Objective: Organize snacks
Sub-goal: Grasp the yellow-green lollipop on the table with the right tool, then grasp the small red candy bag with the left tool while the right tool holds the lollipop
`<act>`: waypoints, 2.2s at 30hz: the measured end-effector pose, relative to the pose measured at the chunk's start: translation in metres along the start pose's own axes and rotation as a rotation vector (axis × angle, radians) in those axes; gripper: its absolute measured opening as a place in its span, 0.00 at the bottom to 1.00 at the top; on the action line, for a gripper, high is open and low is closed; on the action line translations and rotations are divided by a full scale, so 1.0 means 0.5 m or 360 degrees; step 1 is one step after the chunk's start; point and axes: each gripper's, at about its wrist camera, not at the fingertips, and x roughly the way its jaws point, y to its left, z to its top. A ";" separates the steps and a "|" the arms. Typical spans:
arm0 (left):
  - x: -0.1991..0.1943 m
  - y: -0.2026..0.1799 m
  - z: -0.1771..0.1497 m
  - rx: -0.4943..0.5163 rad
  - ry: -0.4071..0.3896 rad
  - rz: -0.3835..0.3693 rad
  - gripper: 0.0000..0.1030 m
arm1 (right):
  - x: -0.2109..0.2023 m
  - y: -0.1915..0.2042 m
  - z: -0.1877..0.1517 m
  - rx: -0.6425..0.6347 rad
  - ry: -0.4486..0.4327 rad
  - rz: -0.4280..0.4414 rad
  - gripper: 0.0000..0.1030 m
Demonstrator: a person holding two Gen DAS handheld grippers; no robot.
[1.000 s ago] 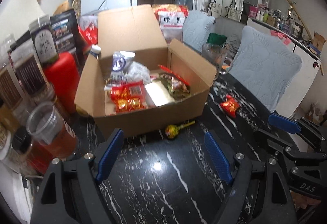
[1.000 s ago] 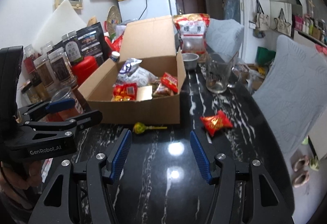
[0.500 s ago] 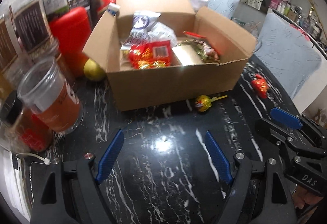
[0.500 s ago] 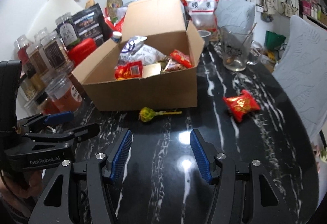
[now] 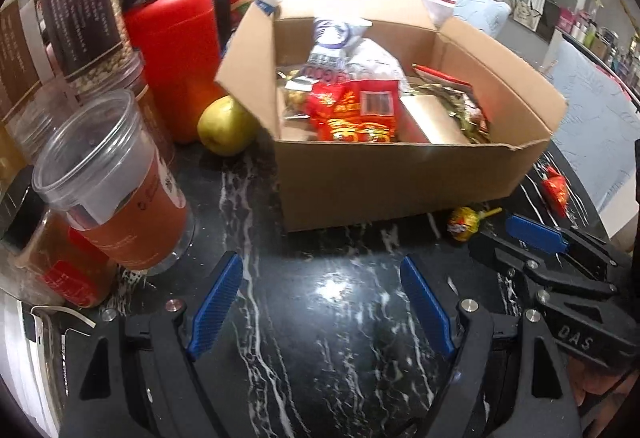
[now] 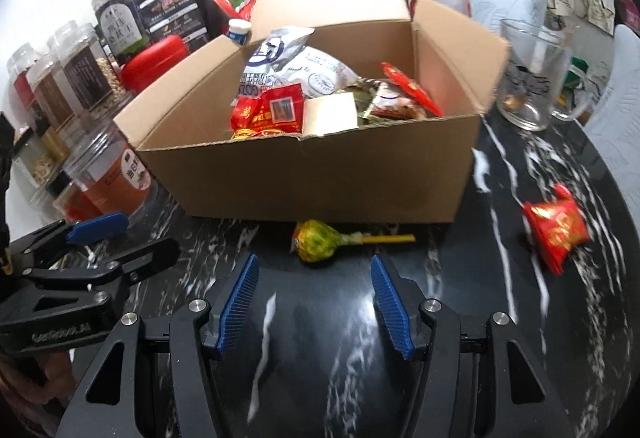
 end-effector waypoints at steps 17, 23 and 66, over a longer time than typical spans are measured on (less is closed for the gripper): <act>0.008 0.000 0.010 -0.0015 0.0011 -0.0028 0.79 | 0.060 0.037 0.013 -0.0236 0.0001 -0.0224 0.32; -0.005 -0.009 0.008 -0.0005 0.0002 -0.0018 0.79 | 0.038 0.019 0.004 -0.0266 0.0001 -0.0180 0.27; 0.111 -0.534 0.090 0.0641 0.0013 -0.0350 0.79 | -0.241 -0.384 -0.063 0.0206 -0.0181 -0.0258 0.27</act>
